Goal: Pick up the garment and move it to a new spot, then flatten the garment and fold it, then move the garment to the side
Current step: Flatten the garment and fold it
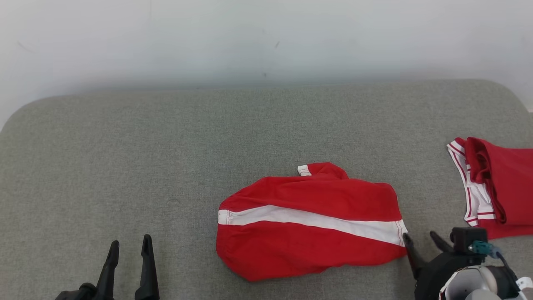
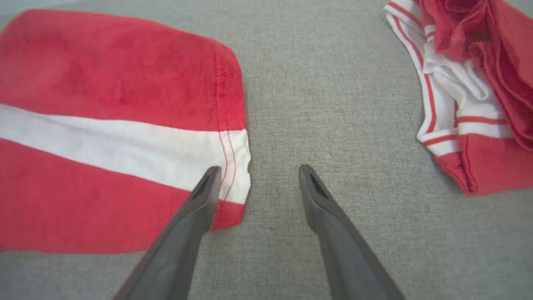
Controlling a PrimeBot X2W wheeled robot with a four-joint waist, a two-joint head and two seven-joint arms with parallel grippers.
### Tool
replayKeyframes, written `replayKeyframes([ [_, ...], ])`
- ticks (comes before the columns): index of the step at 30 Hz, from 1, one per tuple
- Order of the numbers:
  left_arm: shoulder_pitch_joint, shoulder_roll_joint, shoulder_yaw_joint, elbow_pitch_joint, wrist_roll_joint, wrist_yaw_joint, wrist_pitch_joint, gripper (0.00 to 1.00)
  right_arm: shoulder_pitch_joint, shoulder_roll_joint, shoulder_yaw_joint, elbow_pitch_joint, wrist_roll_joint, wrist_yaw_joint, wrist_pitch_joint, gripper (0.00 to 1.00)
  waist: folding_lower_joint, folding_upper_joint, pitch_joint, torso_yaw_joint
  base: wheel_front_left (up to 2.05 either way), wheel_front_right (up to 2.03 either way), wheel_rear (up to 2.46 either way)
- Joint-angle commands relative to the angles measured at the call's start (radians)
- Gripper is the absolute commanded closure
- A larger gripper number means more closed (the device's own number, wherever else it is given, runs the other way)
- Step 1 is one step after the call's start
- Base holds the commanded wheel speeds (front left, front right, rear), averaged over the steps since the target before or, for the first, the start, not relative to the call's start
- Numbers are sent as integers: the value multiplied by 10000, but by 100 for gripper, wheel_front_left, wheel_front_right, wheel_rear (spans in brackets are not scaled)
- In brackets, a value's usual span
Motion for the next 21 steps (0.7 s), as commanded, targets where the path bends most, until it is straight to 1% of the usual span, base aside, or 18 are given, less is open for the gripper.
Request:
replayKeyframes([
  [1,23,-3,32,16,39,28,-43,0,38,-3,-31,-30,-20,-27,-50,0,-1,0,-22,-2,0,0,0],
  [6,157,-3,36,28,6,43,-43,0,250,262,-563,-595,-358,-27,-694,0,-1,0,-251,-14,0,0,0],
  [13,435,-2,76,46,213,35,-43,0,852,433,-1039,-1693,-833,-28,-2061,0,-1,0,-698,-75,0,0,0],
  [16,463,-3,133,99,418,-37,-43,0,1051,465,-1165,-2102,-1059,-28,-2515,0,-1,0,-831,-135,0,0,0],
  [19,478,16,139,335,823,-183,-43,0,1419,592,-1288,-2555,-1215,-28,-2819,0,-1,0,-1054,-170,0,0,0],
  [21,479,17,191,448,899,-257,-43,0,1551,570,-1256,-2712,-1283,-28,-2871,0,-1,0,-1150,-199,0,0,0],
])
